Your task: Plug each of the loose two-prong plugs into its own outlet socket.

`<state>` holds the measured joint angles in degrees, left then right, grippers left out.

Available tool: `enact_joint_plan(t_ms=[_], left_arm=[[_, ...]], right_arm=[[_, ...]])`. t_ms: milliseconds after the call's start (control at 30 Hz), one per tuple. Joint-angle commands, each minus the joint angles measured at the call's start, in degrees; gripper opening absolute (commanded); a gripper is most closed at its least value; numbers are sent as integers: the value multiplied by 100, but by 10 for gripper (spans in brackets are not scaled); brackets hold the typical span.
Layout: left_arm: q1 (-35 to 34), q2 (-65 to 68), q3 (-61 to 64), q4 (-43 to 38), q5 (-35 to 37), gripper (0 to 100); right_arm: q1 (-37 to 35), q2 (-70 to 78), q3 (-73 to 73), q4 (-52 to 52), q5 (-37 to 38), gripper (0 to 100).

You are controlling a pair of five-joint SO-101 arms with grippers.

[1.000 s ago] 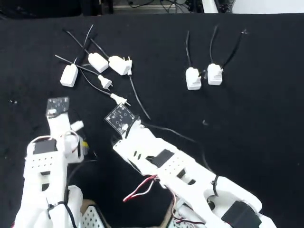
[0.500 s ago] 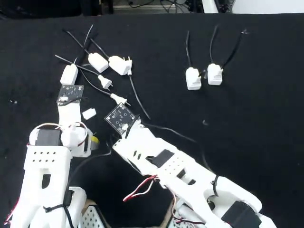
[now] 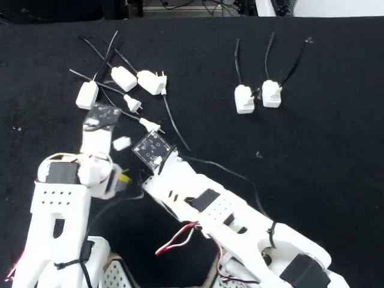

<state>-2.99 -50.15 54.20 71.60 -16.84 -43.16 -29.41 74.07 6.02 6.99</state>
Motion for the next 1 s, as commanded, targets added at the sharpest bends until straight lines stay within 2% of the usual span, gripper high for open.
enact_joint_plan(t_ms=[0, 133, 267, 433, 533, 633, 700, 867, 967], left_arm=[[593, -105, 171, -580, -141, 264], [998, -105, 804, -1459, -141, 264], [1042, -105, 1138, -2057, -132, 263], [1042, -105, 1174, -2251, -123, 253], [1042, -105, 1138, -2365, -26, 147], [1033, -105, 1218, -2655, 501, 21], [1024, -105, 1367, -2822, 668, 52], [1015, -105, 1473, -2971, 888, 30], [655, -105, 1464, -2989, 888, 30]], right_arm=[[-44, -224, -13, -114, -44, 276], [-26, -224, -13, -114, -44, 276], [-18, -215, 31, -105, -44, 276], [-18, -215, 31, -105, -26, 276], [-176, -215, 57, -105, 18, 276], [-290, -224, 84, -105, 185, 276], [-264, -224, 92, -105, 202, 276], [-220, -224, 101, -105, 193, 276], [-202, -224, 101, -105, 176, 276]])
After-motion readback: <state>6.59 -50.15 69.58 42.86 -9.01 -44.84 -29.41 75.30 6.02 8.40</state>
